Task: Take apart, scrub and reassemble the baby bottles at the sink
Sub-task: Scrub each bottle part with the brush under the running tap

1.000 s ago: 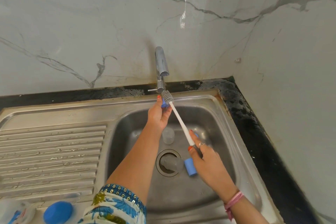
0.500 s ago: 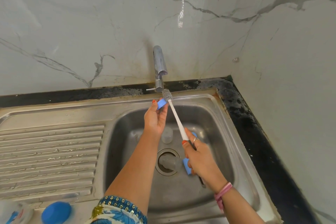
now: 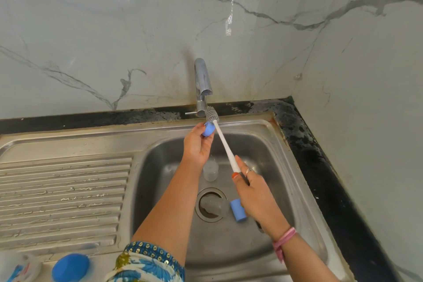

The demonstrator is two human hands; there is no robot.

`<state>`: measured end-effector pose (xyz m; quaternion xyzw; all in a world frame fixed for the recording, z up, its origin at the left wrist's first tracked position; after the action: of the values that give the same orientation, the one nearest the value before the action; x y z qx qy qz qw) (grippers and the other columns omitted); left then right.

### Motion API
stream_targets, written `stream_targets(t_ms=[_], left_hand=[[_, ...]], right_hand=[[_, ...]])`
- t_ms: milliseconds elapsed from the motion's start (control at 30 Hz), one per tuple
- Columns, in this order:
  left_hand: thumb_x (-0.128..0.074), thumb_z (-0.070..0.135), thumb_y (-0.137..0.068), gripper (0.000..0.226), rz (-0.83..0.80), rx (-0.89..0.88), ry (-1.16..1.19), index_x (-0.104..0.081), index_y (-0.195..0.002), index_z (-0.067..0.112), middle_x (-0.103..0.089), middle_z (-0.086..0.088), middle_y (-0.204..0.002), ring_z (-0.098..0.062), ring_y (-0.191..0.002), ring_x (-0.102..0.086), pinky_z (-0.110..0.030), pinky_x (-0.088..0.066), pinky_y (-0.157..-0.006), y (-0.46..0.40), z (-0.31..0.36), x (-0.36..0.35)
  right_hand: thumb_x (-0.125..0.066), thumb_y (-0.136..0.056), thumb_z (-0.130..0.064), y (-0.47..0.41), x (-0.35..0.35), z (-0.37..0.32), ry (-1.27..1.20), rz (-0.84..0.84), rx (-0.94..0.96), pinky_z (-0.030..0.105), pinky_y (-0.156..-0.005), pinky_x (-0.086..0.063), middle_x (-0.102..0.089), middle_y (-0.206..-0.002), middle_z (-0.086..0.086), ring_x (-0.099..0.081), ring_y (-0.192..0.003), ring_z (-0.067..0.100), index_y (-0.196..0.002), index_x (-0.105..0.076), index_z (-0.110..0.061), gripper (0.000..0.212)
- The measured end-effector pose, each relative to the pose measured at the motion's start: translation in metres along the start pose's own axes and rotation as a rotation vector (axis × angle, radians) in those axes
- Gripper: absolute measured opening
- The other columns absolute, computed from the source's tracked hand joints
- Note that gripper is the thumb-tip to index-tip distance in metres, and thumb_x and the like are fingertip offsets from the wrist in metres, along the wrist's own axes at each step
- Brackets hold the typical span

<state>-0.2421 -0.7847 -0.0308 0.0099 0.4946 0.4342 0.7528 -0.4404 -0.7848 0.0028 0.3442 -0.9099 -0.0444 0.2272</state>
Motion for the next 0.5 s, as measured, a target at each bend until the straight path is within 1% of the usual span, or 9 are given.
stream_targets(t_ms=[67,100,133,200,267,333,400,433,500], left_hand=[[-0.046,-0.006,-0.096,0.016,-0.019,0.0,-0.044,-0.056,-0.107,-0.002,-0.06,-0.018,-0.102,-0.024,-0.09,-0.063,-0.034,-0.053,-0.085,0.004,-0.004,-0.001],[-0.046,-0.006,-0.096,0.016,-0.026,-0.002,-0.055,-0.056,-0.107,0.0,-0.06,-0.018,-0.103,-0.024,-0.091,-0.063,-0.035,-0.054,-0.083,0.005,-0.004,-0.002],[-0.046,-0.005,-0.097,0.014,-0.03,-0.01,-0.057,-0.054,-0.107,0.001,-0.06,-0.018,-0.104,-0.025,-0.091,-0.063,-0.037,-0.054,-0.082,0.006,-0.003,-0.003],[-0.046,0.001,-0.099,0.017,-0.014,-0.029,-0.033,-0.051,-0.115,-0.001,-0.058,-0.02,-0.11,-0.029,-0.097,-0.062,-0.046,-0.052,-0.087,0.006,0.001,-0.005],[-0.049,0.006,-0.099,0.026,0.074,-0.04,0.054,-0.051,-0.122,-0.005,-0.058,-0.024,-0.115,-0.031,-0.099,-0.063,-0.047,-0.05,-0.094,0.002,0.001,0.002],[-0.056,0.007,-0.096,0.026,0.184,-0.054,0.109,-0.054,-0.118,-0.008,-0.061,-0.022,-0.106,-0.027,-0.086,-0.064,-0.044,-0.051,-0.095,0.0,0.0,0.008],[-0.058,0.009,-0.096,0.031,0.25,-0.058,0.097,-0.054,-0.121,-0.008,-0.06,-0.017,-0.092,-0.023,-0.078,-0.062,-0.042,-0.051,-0.095,-0.001,-0.004,0.011],[-0.058,0.01,-0.096,0.034,0.259,-0.06,0.087,-0.053,-0.124,-0.008,-0.06,-0.015,-0.09,-0.021,-0.077,-0.061,-0.04,-0.051,-0.095,-0.001,-0.006,0.01],[-0.057,0.01,-0.097,0.036,0.227,-0.052,0.052,-0.051,-0.128,-0.006,-0.06,-0.016,-0.098,-0.021,-0.08,-0.061,-0.037,-0.052,-0.093,-0.001,-0.008,0.005]], right_hand=[[-0.044,-0.101,-0.029,-0.007,0.004,0.005,-0.05,-0.006,-0.05,0.022,-0.046,-0.037,-0.039,-0.07,0.0,-0.035,-0.048,0.004,-0.143,-0.038,-0.045,0.046],[-0.044,-0.101,-0.029,-0.008,0.005,0.006,-0.073,-0.012,-0.065,0.021,-0.045,-0.037,-0.04,-0.072,0.002,-0.036,-0.048,0.004,-0.142,-0.039,-0.046,0.045],[-0.045,-0.101,-0.03,-0.008,0.006,0.006,-0.077,-0.017,-0.061,0.022,-0.045,-0.037,-0.041,-0.072,0.001,-0.036,-0.047,0.003,-0.142,-0.04,-0.047,0.045],[-0.045,-0.1,-0.031,-0.002,0.005,0.003,-0.019,-0.02,-0.007,0.021,-0.047,-0.038,-0.041,-0.062,-0.01,-0.039,-0.044,0.002,-0.142,-0.037,-0.049,0.046],[-0.045,-0.101,-0.031,0.005,0.001,0.001,0.035,-0.023,0.05,0.016,-0.046,-0.037,-0.043,-0.053,-0.015,-0.041,-0.045,0.001,-0.143,-0.034,-0.049,0.047],[-0.044,-0.101,-0.03,0.011,-0.005,0.002,0.085,-0.018,0.076,0.014,-0.048,-0.038,-0.046,-0.052,-0.018,-0.044,-0.048,0.0,-0.144,-0.033,-0.049,0.048],[-0.044,-0.1,-0.031,0.015,-0.012,0.003,0.134,-0.018,0.089,0.021,-0.052,-0.041,-0.046,-0.052,-0.012,-0.045,-0.049,0.003,-0.144,-0.033,-0.05,0.049],[-0.044,-0.1,-0.032,0.017,-0.014,0.003,0.144,-0.017,0.092,0.026,-0.053,-0.042,-0.045,-0.053,-0.009,-0.044,-0.049,0.005,-0.144,-0.032,-0.05,0.049],[-0.044,-0.1,-0.032,0.016,-0.012,0.002,0.149,0.002,0.08,0.034,-0.056,-0.046,-0.042,-0.056,-0.005,-0.043,-0.051,0.007,-0.144,-0.032,-0.049,0.049]])
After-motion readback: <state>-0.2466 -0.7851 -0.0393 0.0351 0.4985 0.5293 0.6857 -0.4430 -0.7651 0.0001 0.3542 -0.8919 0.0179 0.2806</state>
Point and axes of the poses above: each hand's wrist, its own y-axis away from the middle knuckle, its own x-axis out of the back of the hand, z = x × y, the point moved 10 cm from there along -y, towards the middle knuckle
